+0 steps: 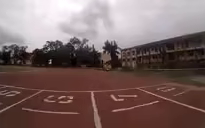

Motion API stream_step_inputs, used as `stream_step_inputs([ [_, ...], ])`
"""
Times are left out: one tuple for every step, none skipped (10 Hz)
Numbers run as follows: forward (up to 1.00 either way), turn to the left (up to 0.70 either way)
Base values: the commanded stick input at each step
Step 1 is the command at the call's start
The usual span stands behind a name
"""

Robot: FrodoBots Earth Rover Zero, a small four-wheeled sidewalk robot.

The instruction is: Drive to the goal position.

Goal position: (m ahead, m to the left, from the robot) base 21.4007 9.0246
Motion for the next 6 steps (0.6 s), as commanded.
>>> stream_step_inputs([
  [0.70, 0.00],
  [0.70, 0.00],
  [0.70, 0.00],
  [0.70, 0.00],
  [0.70, 0.00],
  [0.70, 0.00],
])
